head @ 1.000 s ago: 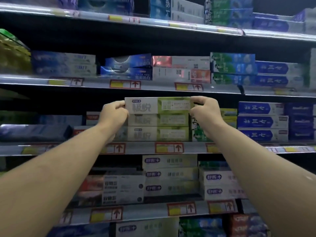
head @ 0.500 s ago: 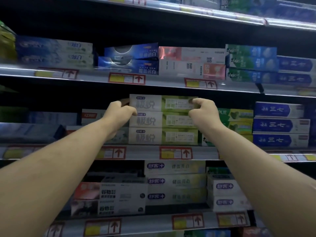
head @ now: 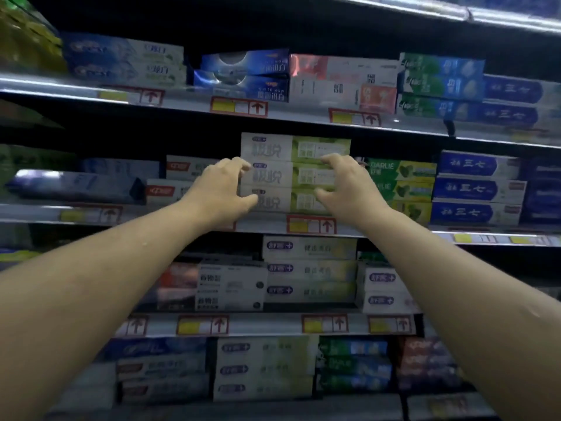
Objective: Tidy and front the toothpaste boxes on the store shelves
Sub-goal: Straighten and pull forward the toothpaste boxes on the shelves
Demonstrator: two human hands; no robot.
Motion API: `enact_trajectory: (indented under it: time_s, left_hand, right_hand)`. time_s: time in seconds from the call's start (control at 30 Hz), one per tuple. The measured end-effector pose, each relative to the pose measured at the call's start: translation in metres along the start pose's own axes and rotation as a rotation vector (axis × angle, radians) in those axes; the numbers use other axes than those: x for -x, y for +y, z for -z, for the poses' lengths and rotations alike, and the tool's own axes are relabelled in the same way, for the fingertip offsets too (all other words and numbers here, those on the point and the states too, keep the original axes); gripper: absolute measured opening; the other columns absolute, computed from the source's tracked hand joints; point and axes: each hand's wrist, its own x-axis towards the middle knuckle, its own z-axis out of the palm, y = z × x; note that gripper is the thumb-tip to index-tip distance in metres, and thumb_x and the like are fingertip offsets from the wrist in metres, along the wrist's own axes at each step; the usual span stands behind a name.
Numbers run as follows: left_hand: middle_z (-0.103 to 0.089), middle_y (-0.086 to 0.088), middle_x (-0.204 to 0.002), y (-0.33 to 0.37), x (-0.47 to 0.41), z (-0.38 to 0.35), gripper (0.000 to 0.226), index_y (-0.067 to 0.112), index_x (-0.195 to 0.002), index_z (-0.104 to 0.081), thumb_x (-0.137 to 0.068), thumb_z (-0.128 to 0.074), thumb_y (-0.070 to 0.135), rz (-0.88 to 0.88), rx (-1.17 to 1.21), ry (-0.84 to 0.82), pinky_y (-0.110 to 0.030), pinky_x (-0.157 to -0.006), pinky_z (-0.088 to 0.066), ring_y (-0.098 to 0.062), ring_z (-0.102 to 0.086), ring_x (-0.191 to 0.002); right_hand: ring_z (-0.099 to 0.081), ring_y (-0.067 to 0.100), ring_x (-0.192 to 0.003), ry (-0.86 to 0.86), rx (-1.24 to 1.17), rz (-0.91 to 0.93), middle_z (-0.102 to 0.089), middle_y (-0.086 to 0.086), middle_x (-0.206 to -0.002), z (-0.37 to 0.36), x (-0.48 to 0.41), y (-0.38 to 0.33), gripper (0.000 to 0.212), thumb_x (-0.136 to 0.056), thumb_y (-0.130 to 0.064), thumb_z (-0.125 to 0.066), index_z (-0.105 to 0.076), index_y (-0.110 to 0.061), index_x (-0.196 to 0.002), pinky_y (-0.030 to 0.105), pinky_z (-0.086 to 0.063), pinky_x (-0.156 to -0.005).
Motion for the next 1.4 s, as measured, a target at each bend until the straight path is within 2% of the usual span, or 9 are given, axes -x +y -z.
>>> enact_trajectory:
  time_s: [0.17,0.37,0.7,0.87,1.0,1.2,1.3,1.4]
  left_hand:
    - [-0.053,-0.001,-0.142,0.005,0.059,-0.005,0.067,0.023,-0.146,-0.044,-0.089,-0.07,0.047,-0.097,-0.09,-0.08,-0.046,-0.108,-0.045,-0.022,-0.049,-0.131]
    - [-0.053,0.003,-0.142,0.003,0.114,-0.024,0.07,0.028,-0.147,-0.041,-0.088,-0.067,0.056,-0.087,-0.162,-0.165,-0.047,-0.107,-0.044,-0.021,-0.048,-0.13]
    - [-0.051,0.005,-0.14,-0.032,0.179,-0.104,0.07,0.028,-0.146,-0.041,-0.087,-0.069,0.055,-0.003,-0.057,-0.36,-0.045,-0.106,-0.045,-0.02,-0.048,-0.128]
    - [-0.051,0.007,-0.139,-0.068,0.21,-0.153,0.066,0.027,-0.145,-0.042,-0.09,-0.068,0.053,0.098,-0.019,-0.439,-0.041,-0.106,-0.046,-0.017,-0.049,-0.128]
    - [-0.052,0.006,-0.138,-0.094,0.235,-0.192,0.067,0.026,-0.145,-0.044,-0.089,-0.069,0.054,0.215,0.044,-0.468,-0.039,-0.106,-0.045,-0.015,-0.049,-0.128]
    - [-0.052,0.011,-0.131,-0.119,0.268,-0.233,0.058,0.025,-0.14,-0.048,-0.09,-0.07,0.048,0.354,0.192,-0.449,-0.023,-0.097,-0.039,-0.008,-0.05,-0.121]
    - [-0.056,0.013,-0.125,-0.131,0.289,-0.244,0.051,0.027,-0.134,-0.054,-0.089,-0.072,0.043,0.417,0.255,-0.409,-0.025,-0.098,-0.044,-0.004,-0.053,-0.116]
    - [-0.054,0.011,-0.129,-0.142,0.297,-0.254,0.058,0.028,-0.138,-0.05,-0.087,-0.074,0.043,0.476,0.27,-0.442,-0.031,-0.102,-0.047,-0.006,-0.053,-0.116]
  right_hand:
    - [-0.043,0.025,-0.139,-0.194,0.089,0.079,-0.043,0.005,-0.152,-0.008,0.05,-0.012,0.069,-0.096,-0.03,-0.067,-0.033,-0.018,-0.155,0.041,-0.041,-0.112]
    - [-0.045,0.025,-0.136,-0.301,0.1,0.116,-0.04,0.003,-0.152,-0.026,0.103,-0.021,0.074,-0.096,-0.034,-0.068,-0.029,-0.023,-0.157,0.041,-0.046,-0.106]
    - [-0.043,0.022,-0.137,-0.53,0.017,0.003,-0.037,-0.001,-0.154,-0.113,0.18,0.018,0.073,-0.097,-0.037,-0.067,-0.027,-0.028,-0.157,0.039,-0.047,-0.106]
    - [-0.042,0.019,-0.138,-0.58,-0.113,-0.134,-0.039,-0.002,-0.154,-0.167,0.209,0.045,0.072,-0.096,-0.037,-0.069,-0.031,-0.025,-0.155,0.034,-0.041,-0.109]
    - [-0.047,0.018,-0.131,-0.585,-0.19,-0.246,-0.044,-0.003,-0.149,-0.212,0.236,0.061,0.069,-0.095,-0.037,-0.07,-0.035,-0.026,-0.153,0.031,-0.043,-0.103]
    - [-0.048,0.014,-0.129,-0.589,-0.274,-0.363,-0.048,-0.006,-0.144,-0.26,0.27,0.076,0.064,-0.096,-0.035,-0.069,-0.039,-0.027,-0.151,0.033,-0.044,-0.108]
    - [-0.051,0.007,-0.121,-0.597,-0.318,-0.396,-0.052,-0.01,-0.137,-0.276,0.29,0.085,0.058,-0.095,-0.032,-0.07,-0.044,-0.028,-0.147,0.035,-0.047,-0.107]
    - [-0.053,0.008,-0.118,-0.565,-0.34,-0.443,-0.052,-0.01,-0.135,-0.286,0.284,0.09,0.057,-0.095,-0.03,-0.07,-0.045,-0.026,-0.147,0.032,-0.048,-0.104]
